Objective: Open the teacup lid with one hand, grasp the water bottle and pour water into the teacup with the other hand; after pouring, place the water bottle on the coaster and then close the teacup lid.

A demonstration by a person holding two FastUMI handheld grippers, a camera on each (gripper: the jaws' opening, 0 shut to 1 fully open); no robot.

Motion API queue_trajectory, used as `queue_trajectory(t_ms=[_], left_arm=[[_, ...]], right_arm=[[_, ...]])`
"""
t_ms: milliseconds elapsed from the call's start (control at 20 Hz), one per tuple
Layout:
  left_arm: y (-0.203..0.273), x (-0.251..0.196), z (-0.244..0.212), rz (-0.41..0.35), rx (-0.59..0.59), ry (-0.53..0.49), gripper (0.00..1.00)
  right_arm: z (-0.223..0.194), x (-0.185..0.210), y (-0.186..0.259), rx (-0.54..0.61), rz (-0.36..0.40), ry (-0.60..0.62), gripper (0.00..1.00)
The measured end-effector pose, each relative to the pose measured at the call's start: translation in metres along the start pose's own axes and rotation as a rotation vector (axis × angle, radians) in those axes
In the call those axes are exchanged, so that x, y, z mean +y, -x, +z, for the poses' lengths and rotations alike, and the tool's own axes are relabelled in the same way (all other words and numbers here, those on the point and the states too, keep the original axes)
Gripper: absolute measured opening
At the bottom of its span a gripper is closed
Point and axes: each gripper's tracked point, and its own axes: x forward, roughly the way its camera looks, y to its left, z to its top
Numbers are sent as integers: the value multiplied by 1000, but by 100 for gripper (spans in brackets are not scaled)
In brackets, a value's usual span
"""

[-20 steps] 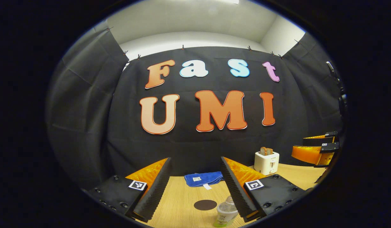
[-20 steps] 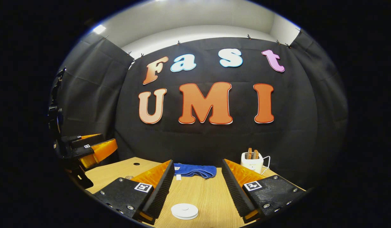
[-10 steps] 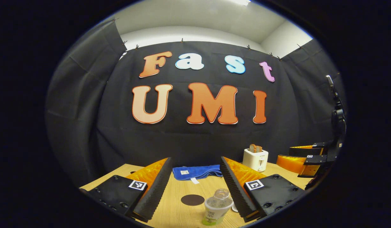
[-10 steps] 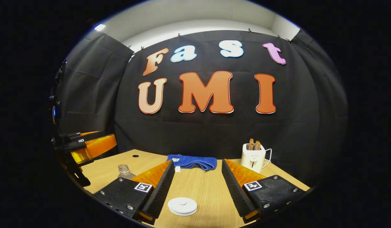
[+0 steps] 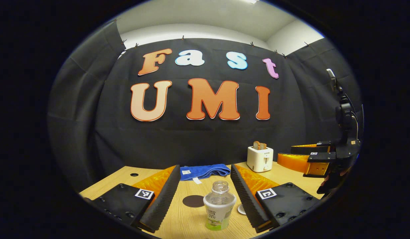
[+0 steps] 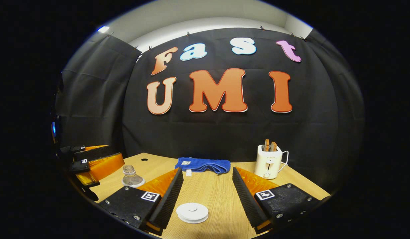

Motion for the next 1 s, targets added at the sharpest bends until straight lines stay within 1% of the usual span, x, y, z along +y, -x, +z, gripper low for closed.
queue_trajectory(t_ms=[200,250,300,400,550,600,650,750,800,850,1000], left_arm=[[6,7,-19,12,26,-19,98],[5,6,-25,8,39,-12,99],[7,3,-33,0,54,-5,96],[7,1,-44,-14,73,-4,96],[7,-6,-46,-36,68,-22,97],[8,-9,-49,-38,74,-34,96],[8,-11,-49,-44,69,-41,97],[10,-16,-54,-58,80,-49,96],[10,-19,-56,-62,86,-49,97],[9,-20,-60,-64,95,-46,96],[7,-24,-70,-76,120,-23,97]], right_arm=[[-16,7,-4,45,40,-18,89],[-18,9,-5,53,47,-18,89],[-21,10,-7,54,55,-14,89],[-24,16,-7,48,79,11,90],[-37,24,-9,60,103,49,90],[-45,25,-10,75,108,49,90],[-52,26,-12,95,115,46,90],[-65,29,-15,127,122,44,90],[-69,29,-17,146,122,49,90],[-77,29,-18,165,120,59,90],[-101,30,-25,214,124,103,90]])
